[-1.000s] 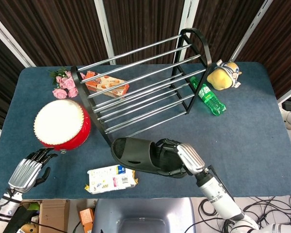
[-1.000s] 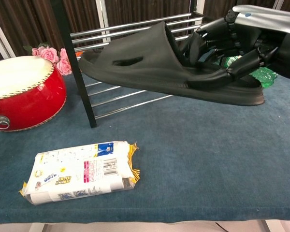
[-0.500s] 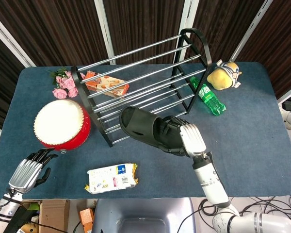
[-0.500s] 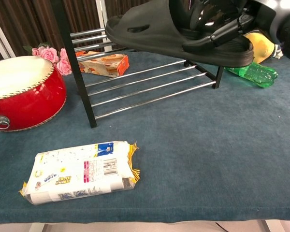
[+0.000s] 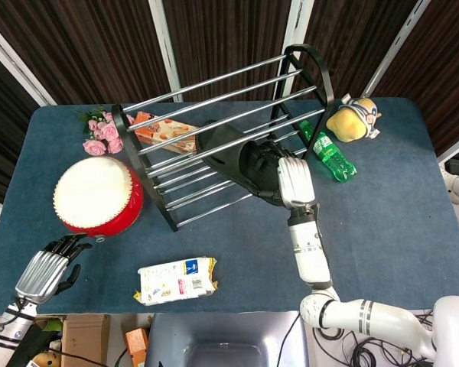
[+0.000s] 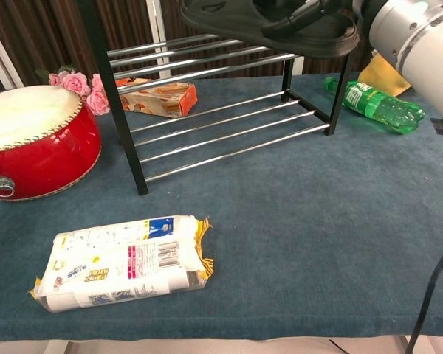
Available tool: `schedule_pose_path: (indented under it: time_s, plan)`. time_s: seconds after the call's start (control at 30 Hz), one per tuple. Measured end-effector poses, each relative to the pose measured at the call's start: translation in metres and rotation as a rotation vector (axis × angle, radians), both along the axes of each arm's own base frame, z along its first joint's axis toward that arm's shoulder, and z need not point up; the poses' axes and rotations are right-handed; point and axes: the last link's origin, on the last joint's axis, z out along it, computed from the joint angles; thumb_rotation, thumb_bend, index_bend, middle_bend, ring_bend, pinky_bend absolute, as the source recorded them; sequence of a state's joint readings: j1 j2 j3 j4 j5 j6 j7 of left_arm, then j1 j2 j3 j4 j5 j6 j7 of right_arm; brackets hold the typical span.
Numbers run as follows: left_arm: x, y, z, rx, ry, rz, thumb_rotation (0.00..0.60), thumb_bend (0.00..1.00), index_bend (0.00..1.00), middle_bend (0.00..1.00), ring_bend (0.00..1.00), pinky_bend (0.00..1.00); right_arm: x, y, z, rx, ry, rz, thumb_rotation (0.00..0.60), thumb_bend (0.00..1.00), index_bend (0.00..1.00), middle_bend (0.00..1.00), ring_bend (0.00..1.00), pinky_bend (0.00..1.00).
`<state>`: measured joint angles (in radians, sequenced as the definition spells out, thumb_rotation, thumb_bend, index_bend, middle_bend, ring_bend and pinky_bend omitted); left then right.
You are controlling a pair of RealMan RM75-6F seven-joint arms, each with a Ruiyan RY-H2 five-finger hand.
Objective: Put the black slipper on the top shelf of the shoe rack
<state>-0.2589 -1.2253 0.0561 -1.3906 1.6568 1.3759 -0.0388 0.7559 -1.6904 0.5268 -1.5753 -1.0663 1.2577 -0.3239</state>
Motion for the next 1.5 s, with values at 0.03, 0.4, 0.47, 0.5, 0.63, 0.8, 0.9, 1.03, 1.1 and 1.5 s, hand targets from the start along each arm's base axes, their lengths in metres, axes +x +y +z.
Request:
schedule_pose_path:
  time_s: [0.03, 0.4, 0.47, 0.5, 0.63, 0.8, 0.9, 1.03, 1.1, 1.5]
  plan:
    - [0.000, 0.000, 0.000, -0.001, 0.001, 0.000, 0.600, 0.56, 0.30, 0.17, 0.17, 0.35, 0.000, -0.005, -0.001, -0.013, 0.006, -0.005, 0.600, 0.35, 0.59, 0.57, 0.66, 0.94]
    - [-0.001, 0.003, -0.002, -0.010, 0.008, 0.013, 0.600, 0.56, 0.30, 0.18, 0.17, 0.35, -0.001, -0.053, -0.014, -0.083, 0.038, -0.047, 0.600, 0.35, 0.58, 0.57, 0.64, 0.91]
    - [-0.001, 0.003, -0.002, -0.010, 0.006, 0.011, 0.600, 0.56, 0.30, 0.18, 0.17, 0.35, -0.001, -0.058, -0.017, -0.081, 0.041, -0.048, 0.600, 0.35, 0.57, 0.57, 0.62, 0.89]
    - [-0.001, 0.003, -0.002, -0.009, 0.006, 0.011, 0.600, 0.56, 0.30, 0.18, 0.17, 0.35, -0.002, -0.059, -0.017, -0.083, 0.043, -0.048, 0.600, 0.35, 0.57, 0.57, 0.61, 0.88]
    - [-0.001, 0.003, -0.002, -0.008, 0.005, 0.015, 0.600, 0.56, 0.30, 0.18, 0.17, 0.35, -0.004, -0.064, -0.023, -0.079, 0.040, -0.043, 0.600, 0.35, 0.54, 0.57, 0.56, 0.82]
    - [-0.001, 0.003, -0.002, -0.011, 0.004, 0.015, 0.600, 0.56, 0.30, 0.18, 0.17, 0.35, -0.009, -0.066, -0.030, -0.064, 0.052, -0.042, 0.600, 0.35, 0.46, 0.50, 0.41, 0.66]
    - [-0.001, 0.003, -0.001, -0.011, 0.000, 0.016, 0.600, 0.56, 0.30, 0.18, 0.17, 0.35, -0.013, -0.068, -0.033, -0.057, 0.049, -0.044, 0.600, 0.35, 0.41, 0.45, 0.33, 0.56]
    - [-0.001, 0.004, -0.001, -0.011, -0.001, 0.017, 0.600, 0.56, 0.30, 0.18, 0.17, 0.35, -0.018, -0.071, -0.036, -0.052, 0.033, -0.054, 0.600, 0.34, 0.37, 0.40, 0.28, 0.48]
    - [-0.001, 0.004, 0.000, -0.010, -0.002, 0.018, 0.600, 0.56, 0.30, 0.18, 0.17, 0.35, -0.020, -0.073, -0.037, -0.049, 0.026, -0.057, 0.600, 0.33, 0.34, 0.37, 0.24, 0.42]
    - [-0.001, 0.004, 0.000, -0.009, -0.005, 0.018, 0.600, 0.56, 0.30, 0.19, 0.18, 0.35, -0.023, -0.068, -0.045, -0.049, 0.065, -0.043, 0.600, 0.19, 0.14, 0.11, 0.00, 0.17]
